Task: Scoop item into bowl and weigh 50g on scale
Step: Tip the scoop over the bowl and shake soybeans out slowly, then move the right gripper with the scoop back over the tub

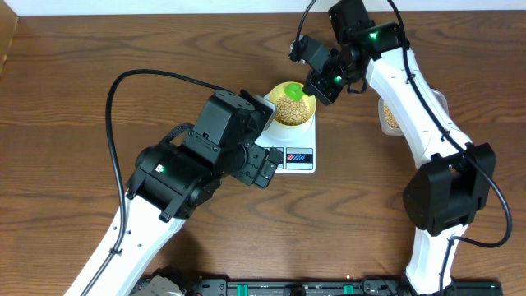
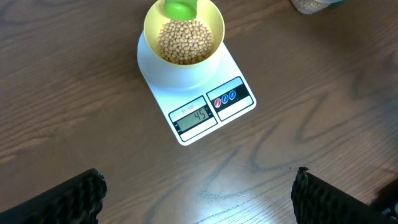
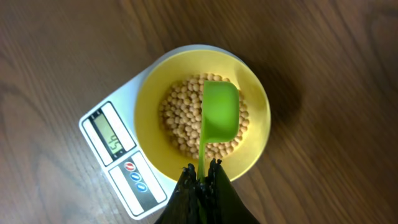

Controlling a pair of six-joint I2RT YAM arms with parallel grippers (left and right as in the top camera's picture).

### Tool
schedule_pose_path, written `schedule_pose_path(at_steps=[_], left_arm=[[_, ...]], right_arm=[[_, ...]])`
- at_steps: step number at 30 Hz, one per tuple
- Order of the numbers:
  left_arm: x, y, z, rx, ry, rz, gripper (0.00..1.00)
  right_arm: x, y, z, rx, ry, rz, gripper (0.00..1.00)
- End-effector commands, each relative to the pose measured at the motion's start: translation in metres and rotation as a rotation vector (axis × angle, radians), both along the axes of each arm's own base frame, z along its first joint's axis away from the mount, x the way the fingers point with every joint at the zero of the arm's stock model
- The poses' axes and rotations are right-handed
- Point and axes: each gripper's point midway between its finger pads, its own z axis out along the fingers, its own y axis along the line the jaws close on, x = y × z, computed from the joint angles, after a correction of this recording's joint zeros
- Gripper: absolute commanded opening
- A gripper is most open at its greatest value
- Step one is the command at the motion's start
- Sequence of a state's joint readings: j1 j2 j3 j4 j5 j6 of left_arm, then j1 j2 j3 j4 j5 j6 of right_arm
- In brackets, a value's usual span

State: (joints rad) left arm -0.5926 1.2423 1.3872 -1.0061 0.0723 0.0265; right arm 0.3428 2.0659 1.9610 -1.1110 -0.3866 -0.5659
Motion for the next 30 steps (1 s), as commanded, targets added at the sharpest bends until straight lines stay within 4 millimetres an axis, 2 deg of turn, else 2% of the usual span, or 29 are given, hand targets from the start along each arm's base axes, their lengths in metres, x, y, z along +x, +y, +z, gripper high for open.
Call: schedule_pose_path(at_steps=[1,13,20,22,24,30], left_arm=[[0.003,0.002,0.008,0.001,-0.024,0.005,0.98],[0.003,0.002,0.008,0.001,-0.024,0.005,0.98],[0.003,0.002,0.008,0.001,-0.024,0.005,0.98],[0.003,0.002,0.008,0.001,-0.024,0.005,0.98],[0.003,0.002,0.008,0.001,-0.024,0.005,0.98],[0.003,0.002,0.008,0.001,-0.024,0.005,0.98]], right_arm=[[0.002,0.0,0.011,-0.014,-0.046,0.02,0.01],[0.002,0.003,0.03,-0.031,-0.079,0.025,0.01],[-0.009,0.003,0.06,0.004,-0.05,0.011,0.01],[-0.009,-0.006,0.072,-0.005,-0.049,-0.032,0.01],[-0.005,-0.023,0.084,-0.03,-0.051,-0.116,0.01],[0.013,-0.095,0.106,-0.097,-0.048,-0.47,0.01]])
